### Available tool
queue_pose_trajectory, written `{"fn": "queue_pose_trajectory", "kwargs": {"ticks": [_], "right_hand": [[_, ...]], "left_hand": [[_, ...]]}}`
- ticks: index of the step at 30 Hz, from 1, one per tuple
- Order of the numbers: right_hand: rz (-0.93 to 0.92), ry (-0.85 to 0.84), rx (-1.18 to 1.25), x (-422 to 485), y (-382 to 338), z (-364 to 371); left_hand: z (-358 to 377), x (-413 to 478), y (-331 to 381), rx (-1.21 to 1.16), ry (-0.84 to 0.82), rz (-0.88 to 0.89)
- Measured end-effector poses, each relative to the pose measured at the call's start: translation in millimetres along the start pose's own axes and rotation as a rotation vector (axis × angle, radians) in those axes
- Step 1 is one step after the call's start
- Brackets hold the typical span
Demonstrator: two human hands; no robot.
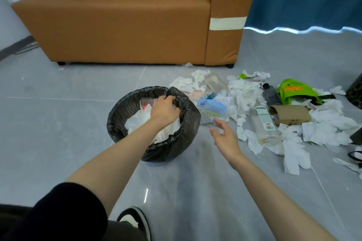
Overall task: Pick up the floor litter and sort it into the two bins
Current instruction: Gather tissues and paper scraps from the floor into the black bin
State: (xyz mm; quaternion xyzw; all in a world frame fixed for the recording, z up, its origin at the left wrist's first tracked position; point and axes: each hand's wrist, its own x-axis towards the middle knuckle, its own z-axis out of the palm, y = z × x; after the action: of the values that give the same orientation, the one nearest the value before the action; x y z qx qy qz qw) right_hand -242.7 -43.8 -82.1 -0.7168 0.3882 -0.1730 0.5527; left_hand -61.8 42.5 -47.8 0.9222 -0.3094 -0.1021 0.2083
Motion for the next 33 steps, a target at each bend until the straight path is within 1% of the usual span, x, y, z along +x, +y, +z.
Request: {"fn": "queue_pose_trajectory", "kwargs": {"ticks": [3, 6, 11, 14, 21, 26, 29, 33], "right_hand": [[0.055, 0.078, -0.035, -1, 8, -33], [0.109, 0.117, -0.105, 2, 21, -65], [0.223, 0.154, -0.245, 9, 53, -112], [0.298, 0.168, -0.368, 15, 75, -135], [0.415, 0.178, -0.526, 42, 129, -173], [0.438, 0.146, -0.616, 73, 160, -188], [0.433, 0.107, -0.609, 93, 174, -194], [0.454, 0.024, -0.632, 104, 193, -194]], "left_hand": [[-9, -6, 35, -0.054, 0.034, 0.137], [-6, -10, 68, -0.062, 0.051, 0.250], [24, -14, 111, -0.052, -0.003, 0.367], [52, -12, 129, -0.055, -0.077, 0.393], [133, 8, 154, -0.037, -0.224, 0.406], [200, 24, 160, 0.007, -0.350, 0.451], [237, 30, 164, 0.052, -0.481, 0.464], [270, 28, 159, 0.215, -0.652, 0.461]]}}
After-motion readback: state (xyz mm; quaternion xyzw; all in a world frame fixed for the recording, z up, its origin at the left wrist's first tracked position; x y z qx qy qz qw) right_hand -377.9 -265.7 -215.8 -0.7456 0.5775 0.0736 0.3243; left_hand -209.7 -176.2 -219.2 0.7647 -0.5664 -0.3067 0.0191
